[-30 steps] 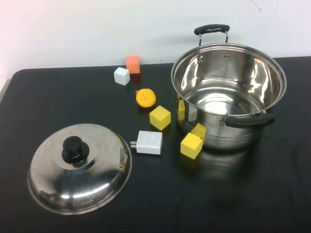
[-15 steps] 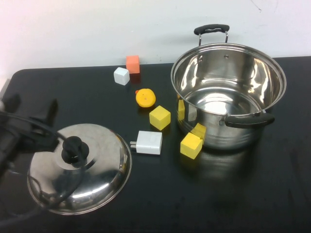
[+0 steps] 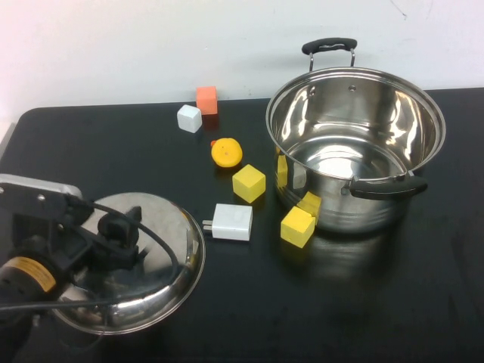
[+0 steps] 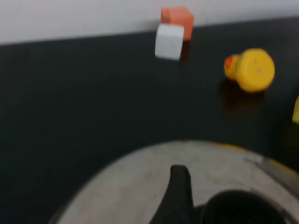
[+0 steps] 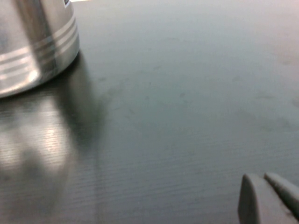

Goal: Cover the pot
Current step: Pick up the pot lid, then place the pot lid on the pot

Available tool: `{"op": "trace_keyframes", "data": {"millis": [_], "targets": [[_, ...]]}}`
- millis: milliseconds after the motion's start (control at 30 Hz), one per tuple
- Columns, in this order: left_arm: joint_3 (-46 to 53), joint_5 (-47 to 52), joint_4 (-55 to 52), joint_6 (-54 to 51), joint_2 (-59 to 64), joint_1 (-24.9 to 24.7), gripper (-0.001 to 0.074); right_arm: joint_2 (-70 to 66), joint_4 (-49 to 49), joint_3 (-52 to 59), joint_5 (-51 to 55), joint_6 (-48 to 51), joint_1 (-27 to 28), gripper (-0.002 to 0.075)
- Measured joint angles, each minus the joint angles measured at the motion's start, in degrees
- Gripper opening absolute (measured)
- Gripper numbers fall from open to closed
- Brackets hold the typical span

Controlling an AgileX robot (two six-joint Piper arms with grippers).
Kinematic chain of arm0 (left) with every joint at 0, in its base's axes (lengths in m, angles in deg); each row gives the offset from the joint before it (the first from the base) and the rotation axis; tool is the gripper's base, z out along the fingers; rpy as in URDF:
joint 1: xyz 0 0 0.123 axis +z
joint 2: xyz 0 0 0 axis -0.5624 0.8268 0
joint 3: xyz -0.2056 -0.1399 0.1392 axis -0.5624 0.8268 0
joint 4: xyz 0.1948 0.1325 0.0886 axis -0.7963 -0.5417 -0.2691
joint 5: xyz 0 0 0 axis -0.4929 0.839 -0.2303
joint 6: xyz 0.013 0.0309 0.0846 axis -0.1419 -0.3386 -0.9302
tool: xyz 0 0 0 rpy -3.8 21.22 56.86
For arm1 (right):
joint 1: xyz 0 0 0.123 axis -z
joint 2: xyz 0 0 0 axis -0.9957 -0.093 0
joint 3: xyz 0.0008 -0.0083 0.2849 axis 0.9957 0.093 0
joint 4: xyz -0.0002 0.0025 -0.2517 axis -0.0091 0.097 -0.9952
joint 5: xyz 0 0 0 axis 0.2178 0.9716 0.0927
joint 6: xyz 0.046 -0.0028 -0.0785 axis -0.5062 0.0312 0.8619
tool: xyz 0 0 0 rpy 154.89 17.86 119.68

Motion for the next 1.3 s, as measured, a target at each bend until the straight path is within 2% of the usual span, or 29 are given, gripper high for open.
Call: {"op": "trace_keyframes", "data": {"millis": [367, 467, 533, 733, 833, 1000, 1100, 1300], "targets": [[-0.1, -0.4, 2.6, -0.8, 5.6, -1.0, 0.0525, 0.0, 0.0, 0.0, 0.0, 0.0, 0.0, -0.0002], [-0.1, -0.6, 2.8, -1.5, 5.9, -1.0, 0.0432, 0.0, 0.0, 0.0, 0.0, 0.0, 0.0, -0.0002], [-0.2, -1.2, 3.0, -1.9, 5.9, -1.0, 0.0316, 0.0, 0.0, 0.0, 0.0, 0.0, 0.0, -0.0002], [-0.3, -0.9, 3.1, -2.0, 5.5, -1.0, 0.0324, 0.0, 0.0, 0.0, 0.0, 0.0, 0.0, -0.0002], [-1.7, 3.6, 3.1, -2.0, 3.2, -1.0, 0.0324, 0.0, 0.0, 0.0, 0.0, 0.0, 0.0, -0.0002], [-9.0, 15.1, 2.2, 1.6, -1.7, -1.1, 0.0324, 0.0, 0.0, 0.0, 0.0, 0.0, 0.0, -0.0002], [-15.5, 20.2, -1.7, 6.5, -3.1, -2.2, 0.0324, 0.0, 0.0, 0.0, 0.0, 0.0, 0.0, -0.0002], [-30.6, 26.7, -16.3, 15.7, -0.9, -9.2, 0.0324, 0.0, 0.0, 0.0, 0.0, 0.0, 0.0, -0.0002]]}}
